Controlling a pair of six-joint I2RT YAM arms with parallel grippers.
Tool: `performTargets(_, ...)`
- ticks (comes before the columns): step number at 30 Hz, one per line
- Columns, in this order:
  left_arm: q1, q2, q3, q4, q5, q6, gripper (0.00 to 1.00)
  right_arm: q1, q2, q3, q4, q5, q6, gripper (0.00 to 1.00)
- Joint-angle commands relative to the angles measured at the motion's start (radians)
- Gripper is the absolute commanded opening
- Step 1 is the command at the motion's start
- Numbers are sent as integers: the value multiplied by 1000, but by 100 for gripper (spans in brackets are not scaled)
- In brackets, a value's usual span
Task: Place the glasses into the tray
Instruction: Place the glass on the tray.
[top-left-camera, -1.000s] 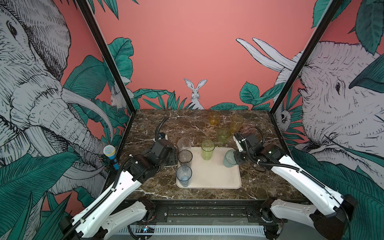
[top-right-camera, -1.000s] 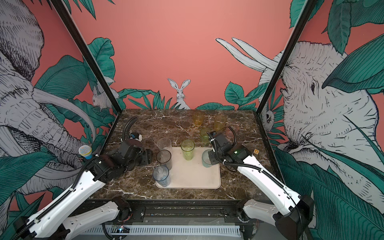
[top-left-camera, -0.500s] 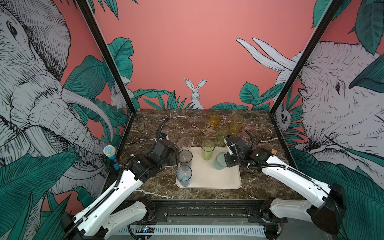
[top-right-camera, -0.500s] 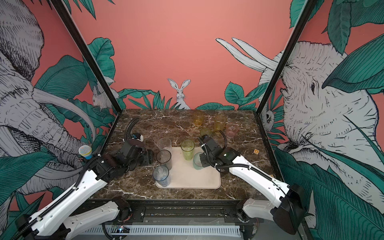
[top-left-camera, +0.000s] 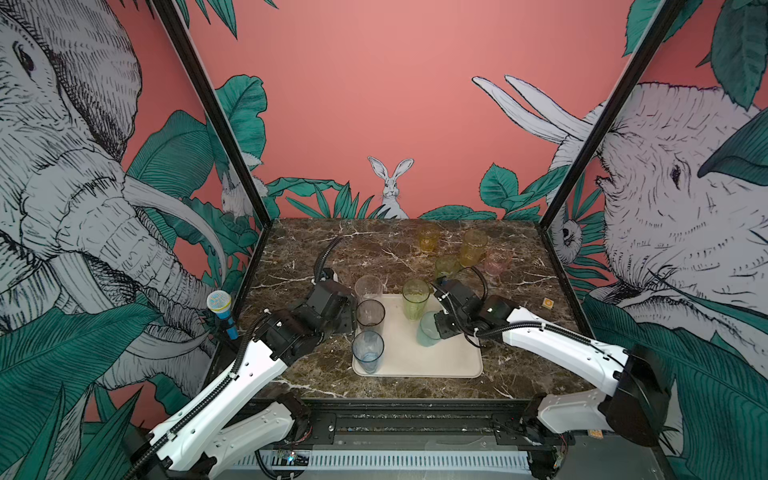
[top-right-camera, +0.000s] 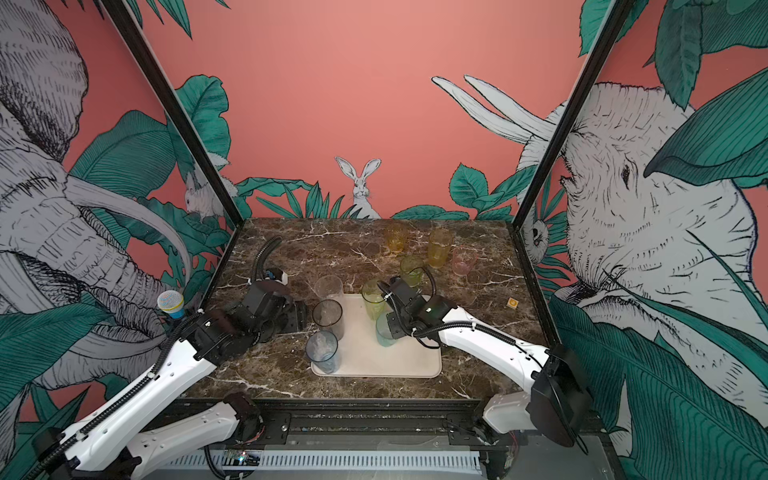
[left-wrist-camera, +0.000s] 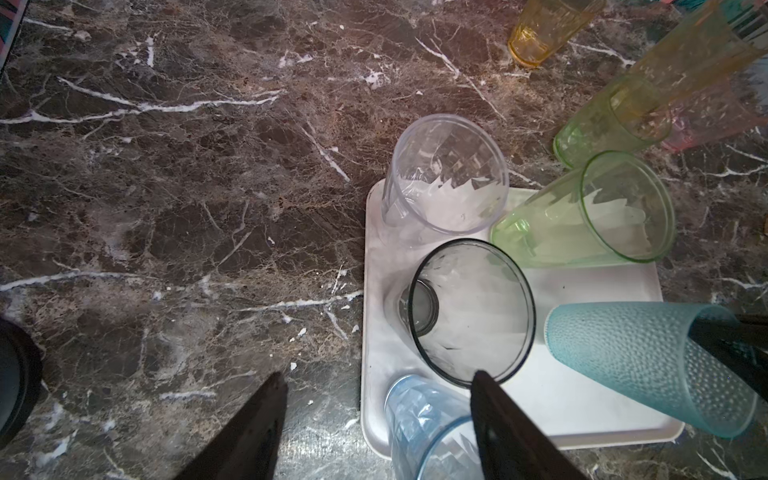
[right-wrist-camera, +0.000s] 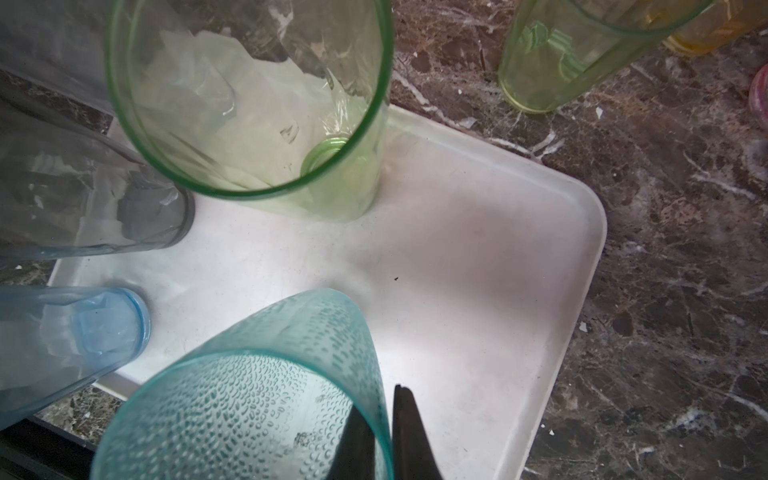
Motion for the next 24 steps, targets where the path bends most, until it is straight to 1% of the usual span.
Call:
performTargets(1,3,-9,-12,8,-1,-22,71,15,11,18,30,23,33,0)
performTargets(14,3,-19,-30,17,-1,-21,71,57,91,50,69,18,44,0)
performTargets(24,3,-37,-42,12,-6,-23,71,65,143,87,82,32,31,0)
